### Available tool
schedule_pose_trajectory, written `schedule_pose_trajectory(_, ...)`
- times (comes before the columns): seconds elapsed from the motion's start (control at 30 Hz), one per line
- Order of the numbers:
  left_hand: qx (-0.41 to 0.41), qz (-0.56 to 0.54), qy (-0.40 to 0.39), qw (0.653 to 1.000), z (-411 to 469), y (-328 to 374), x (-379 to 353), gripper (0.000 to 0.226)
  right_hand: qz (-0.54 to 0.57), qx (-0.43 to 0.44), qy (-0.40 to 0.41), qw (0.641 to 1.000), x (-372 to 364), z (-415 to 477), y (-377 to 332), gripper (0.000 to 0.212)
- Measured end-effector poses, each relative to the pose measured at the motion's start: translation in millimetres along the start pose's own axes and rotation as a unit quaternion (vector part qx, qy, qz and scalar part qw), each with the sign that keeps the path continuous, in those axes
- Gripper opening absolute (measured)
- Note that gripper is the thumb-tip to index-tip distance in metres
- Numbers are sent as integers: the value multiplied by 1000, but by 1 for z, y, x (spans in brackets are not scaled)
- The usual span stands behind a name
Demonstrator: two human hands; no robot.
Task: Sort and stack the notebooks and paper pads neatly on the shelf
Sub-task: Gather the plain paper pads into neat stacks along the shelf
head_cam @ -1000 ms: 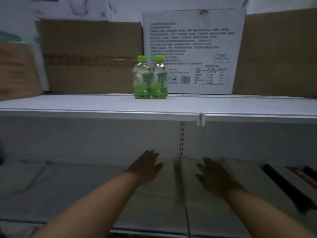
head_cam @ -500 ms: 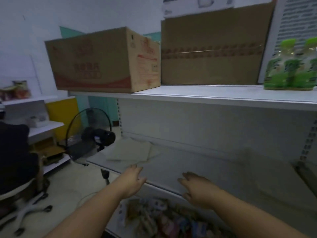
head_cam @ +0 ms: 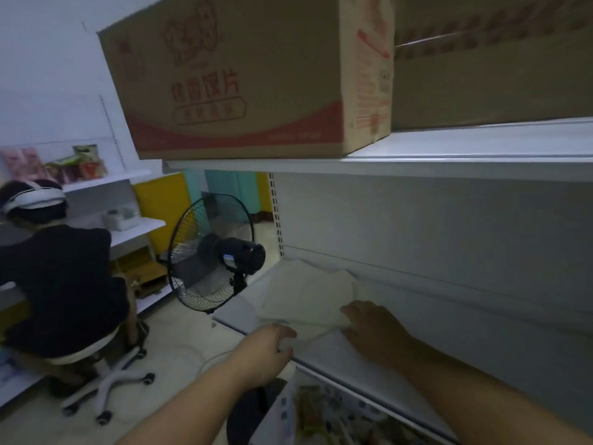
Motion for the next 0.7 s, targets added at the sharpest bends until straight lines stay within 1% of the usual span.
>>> schedule_pose_trajectory(0.03,5,-6,6,1000,6,-9,6,40,7,-24,16,1000,-2,16,0,55)
schedule_pose_trajectory(0.13,8,-38,37,999,25,-35,16,38,47,-163,44,985,-13,47,2,70)
schedule_pose_trajectory(0.17,9,-47,40,998,30,-43,16,37,58,-192,50,978,-19,52,3,74)
schedule_pose_trajectory(0.23,4,-53,46,998,43,-57,17,36,123,-228,66,964,-27,58,6,85)
schedule_pose_trajectory(0.3,-1,-56,65,996,62,-67,20,40,213,-259,64,940,-28,66,12,96)
schedule_pose_trajectory(0.33,-2,-59,71,996,73,-72,22,43,246,-269,53,930,-25,69,14,95)
schedule_pose_trajectory(0.43,-11,-66,58,996,101,-78,29,46,287,-274,38,917,-19,71,15,73)
schedule_pose_trajectory(0.47,-24,-58,50,997,110,-79,30,47,288,-276,41,916,-17,68,12,69)
schedule_pose_trajectory(0.53,-61,-19,13,998,126,-79,32,54,302,-273,50,912,-17,59,4,71)
schedule_pose_trajectory(0.6,-83,20,-55,995,138,-77,34,66,333,-264,73,902,-22,49,-2,70)
schedule_pose_trajectory(0.63,-82,35,-87,992,142,-76,34,71,346,-259,93,897,-26,44,-6,66)
schedule_pose_trajectory(0.7,-78,59,-108,989,147,-74,35,74,364,-260,154,881,-35,36,-10,55)
Point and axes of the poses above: each hand's wrist, its own z-axis towards the middle knuckle, its own x-axis out of the back of the hand, y = z × x, the point moved 1 cm from there along z, towards the middle knuckle, and after that the axes turned 6 degrees about z, right-handed, at the moved point
